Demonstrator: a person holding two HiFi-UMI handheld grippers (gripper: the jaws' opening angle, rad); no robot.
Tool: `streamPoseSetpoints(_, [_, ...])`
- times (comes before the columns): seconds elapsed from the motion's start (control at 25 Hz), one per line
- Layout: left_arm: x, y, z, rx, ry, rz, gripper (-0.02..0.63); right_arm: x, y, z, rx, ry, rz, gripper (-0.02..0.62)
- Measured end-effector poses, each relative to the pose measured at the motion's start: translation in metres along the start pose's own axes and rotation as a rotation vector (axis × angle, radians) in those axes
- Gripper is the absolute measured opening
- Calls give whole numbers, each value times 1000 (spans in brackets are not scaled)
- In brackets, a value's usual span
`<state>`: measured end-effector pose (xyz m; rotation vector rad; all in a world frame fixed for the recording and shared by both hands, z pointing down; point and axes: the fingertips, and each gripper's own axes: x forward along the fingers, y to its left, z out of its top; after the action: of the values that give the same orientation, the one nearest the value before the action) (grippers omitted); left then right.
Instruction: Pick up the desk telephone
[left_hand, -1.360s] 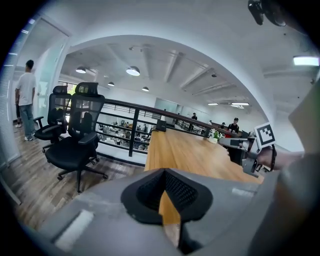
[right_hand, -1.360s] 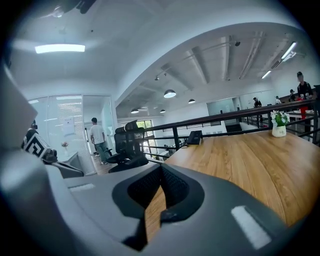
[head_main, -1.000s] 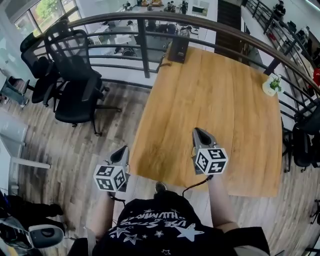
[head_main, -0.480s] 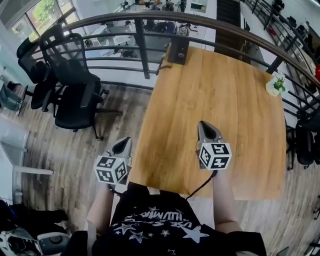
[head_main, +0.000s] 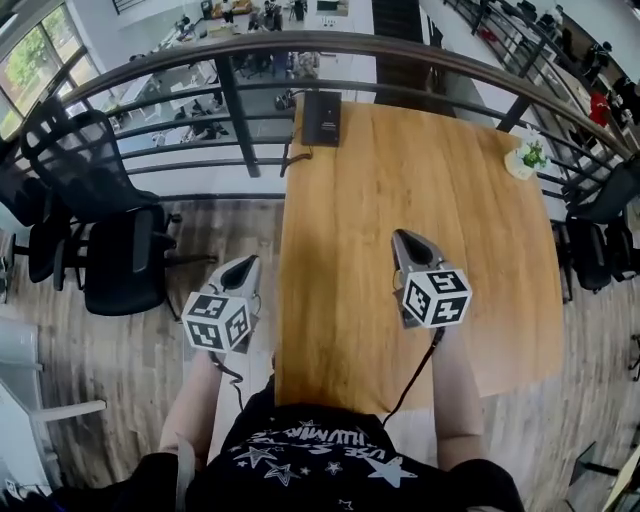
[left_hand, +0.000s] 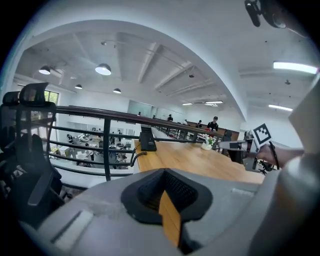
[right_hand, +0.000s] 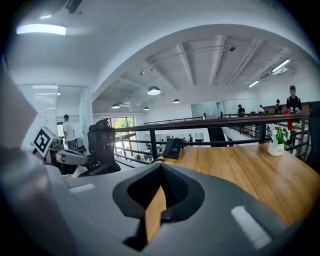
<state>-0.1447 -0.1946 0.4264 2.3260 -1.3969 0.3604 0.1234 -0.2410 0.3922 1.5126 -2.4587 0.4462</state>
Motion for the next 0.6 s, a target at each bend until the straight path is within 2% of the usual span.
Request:
streamPoseSetpoints(0.2, [36, 27, 26, 47, 3, -54, 2, 46, -1, 15, 39, 15, -13, -3])
streamPoseSetpoints(0.4, [62, 54, 34, 11, 11, -92, 2, 90, -4, 18, 63, 53, -27, 0])
streamPoseSetpoints(0.6, [90, 80, 36, 16, 30, -131, 2, 127, -8, 17, 94, 79, -43, 0])
